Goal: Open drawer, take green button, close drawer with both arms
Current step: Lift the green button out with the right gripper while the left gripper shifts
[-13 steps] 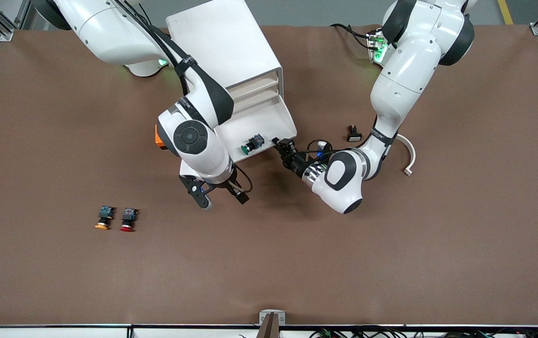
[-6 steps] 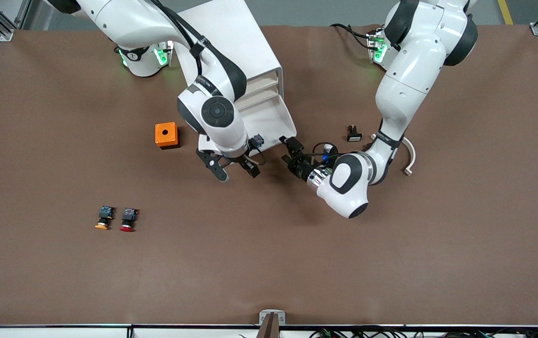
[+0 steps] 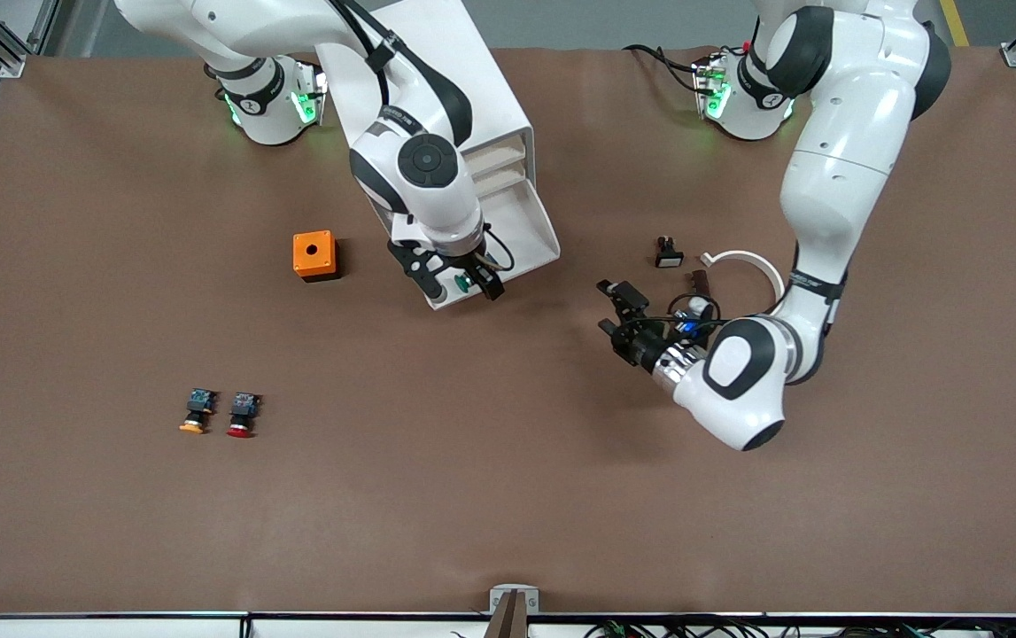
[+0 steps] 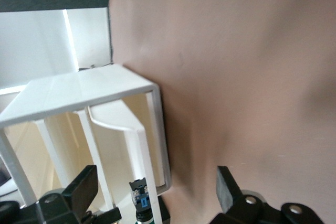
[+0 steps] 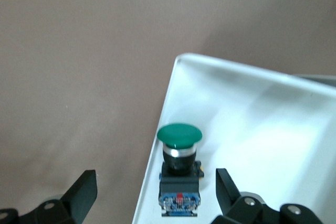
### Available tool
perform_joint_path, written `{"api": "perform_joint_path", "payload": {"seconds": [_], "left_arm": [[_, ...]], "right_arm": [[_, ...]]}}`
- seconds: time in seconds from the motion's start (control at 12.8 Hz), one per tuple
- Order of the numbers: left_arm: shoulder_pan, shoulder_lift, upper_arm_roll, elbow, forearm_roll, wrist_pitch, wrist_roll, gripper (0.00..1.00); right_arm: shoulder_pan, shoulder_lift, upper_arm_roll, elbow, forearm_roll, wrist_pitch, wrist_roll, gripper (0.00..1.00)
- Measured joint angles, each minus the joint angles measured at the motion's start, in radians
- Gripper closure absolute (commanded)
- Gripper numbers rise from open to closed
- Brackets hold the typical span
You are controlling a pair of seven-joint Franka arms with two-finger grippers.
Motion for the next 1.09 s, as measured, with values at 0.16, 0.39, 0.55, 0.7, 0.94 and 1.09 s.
{"api": "perform_joint_path", "payload": {"seconds": [0.16,0.39,0.55,0.7,0.94,1.09], "left_arm": [[0.015,-0.043,-0.001,0.004,0.087,-0.002,0.029,0.01],[0.008,-0.127,-0.012,0.01,0.217,-0.025,0.04,0.01],[0.006,-0.193,-0.013,0.013,0.253,-0.028,0.081,0.01],[0.007,-0.267,-0.009,0.015,0.292,-0.033,0.147,0.01],[0.006,-0.356,-0.012,0.014,0.414,-0.042,0.244,0.01],[-0.007,-0.398,-0.016,0.014,0.509,-0.043,0.359,0.01]], "right_arm": [[0.004,0.0,0.0,-0.04,0.0,0.049,0.005,0.0],[0.004,-0.002,-0.001,-0.069,0.0,0.078,0.008,0.18],[0.004,-0.007,-0.001,-0.072,0.0,0.078,0.012,0.44],[0.004,-0.01,-0.001,-0.074,0.0,0.078,0.015,0.65],[0.004,-0.015,0.0,-0.077,0.0,0.078,0.017,0.98],[0.004,-0.018,0.0,-0.077,0.0,0.079,0.017,1.0]]}}
